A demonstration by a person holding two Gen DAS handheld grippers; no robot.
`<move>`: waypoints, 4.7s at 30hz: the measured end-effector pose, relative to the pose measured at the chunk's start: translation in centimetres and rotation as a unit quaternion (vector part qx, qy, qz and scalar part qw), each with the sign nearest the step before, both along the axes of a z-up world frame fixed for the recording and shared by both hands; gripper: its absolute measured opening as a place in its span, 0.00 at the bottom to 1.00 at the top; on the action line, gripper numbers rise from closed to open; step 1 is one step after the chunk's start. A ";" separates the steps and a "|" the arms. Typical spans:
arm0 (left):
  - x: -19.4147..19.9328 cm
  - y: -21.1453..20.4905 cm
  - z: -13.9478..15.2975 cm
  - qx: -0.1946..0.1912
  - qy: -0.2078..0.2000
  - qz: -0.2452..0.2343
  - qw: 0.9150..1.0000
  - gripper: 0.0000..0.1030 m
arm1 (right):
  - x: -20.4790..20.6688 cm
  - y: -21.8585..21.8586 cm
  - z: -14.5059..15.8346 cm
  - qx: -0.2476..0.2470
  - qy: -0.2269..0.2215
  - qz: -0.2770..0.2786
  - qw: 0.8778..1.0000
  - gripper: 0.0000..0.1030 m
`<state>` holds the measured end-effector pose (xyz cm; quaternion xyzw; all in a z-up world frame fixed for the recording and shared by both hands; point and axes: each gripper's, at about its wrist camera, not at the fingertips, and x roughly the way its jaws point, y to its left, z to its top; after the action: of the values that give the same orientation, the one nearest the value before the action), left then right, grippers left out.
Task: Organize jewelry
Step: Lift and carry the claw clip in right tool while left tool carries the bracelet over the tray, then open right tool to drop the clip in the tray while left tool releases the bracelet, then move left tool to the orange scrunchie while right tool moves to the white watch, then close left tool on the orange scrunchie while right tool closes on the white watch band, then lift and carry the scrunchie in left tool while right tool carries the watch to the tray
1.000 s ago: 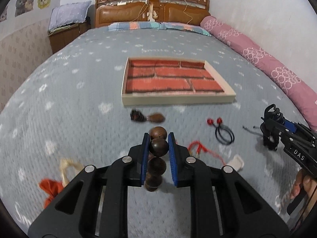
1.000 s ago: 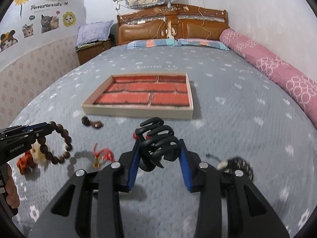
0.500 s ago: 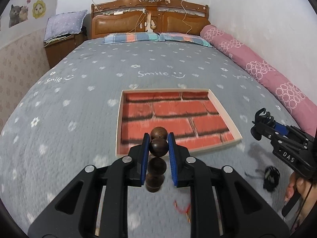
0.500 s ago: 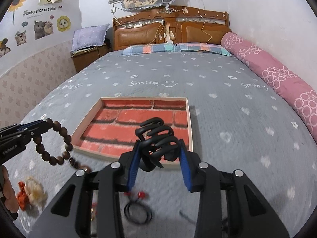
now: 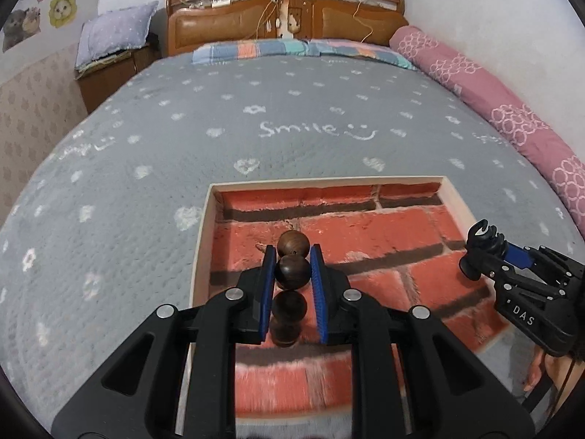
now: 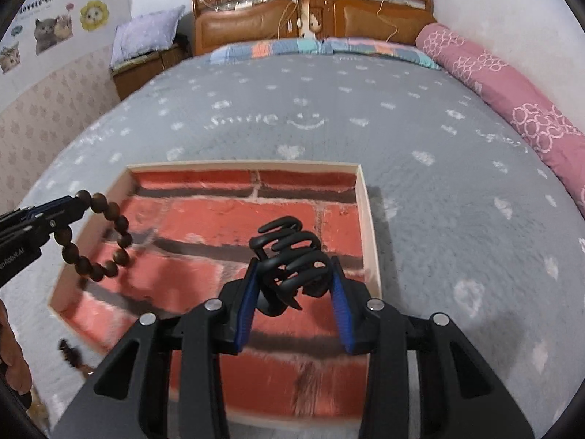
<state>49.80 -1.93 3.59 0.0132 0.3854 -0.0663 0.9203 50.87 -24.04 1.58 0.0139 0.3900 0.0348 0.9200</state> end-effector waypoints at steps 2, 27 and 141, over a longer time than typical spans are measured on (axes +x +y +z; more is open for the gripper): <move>0.9 0.0 -1.0 -0.003 0.003 0.000 1.000 0.17 | 0.9 0.1 -0.8 -0.005 0.001 0.002 1.000 0.36; 1.3 2.0 -2.6 0.042 0.010 0.021 0.999 0.18 | 0.3 -1.4 -1.7 0.006 0.017 -0.002 1.000 0.65; -33.2 19.8 -6.5 -0.036 0.021 0.073 0.996 0.27 | -28.5 3.8 -3.1 0.016 -0.033 0.043 0.998 0.16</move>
<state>16.65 17.86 -2.93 -0.0494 0.4019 -0.0134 0.9142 22.37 -20.29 -1.56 0.0102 0.3595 0.0811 0.9296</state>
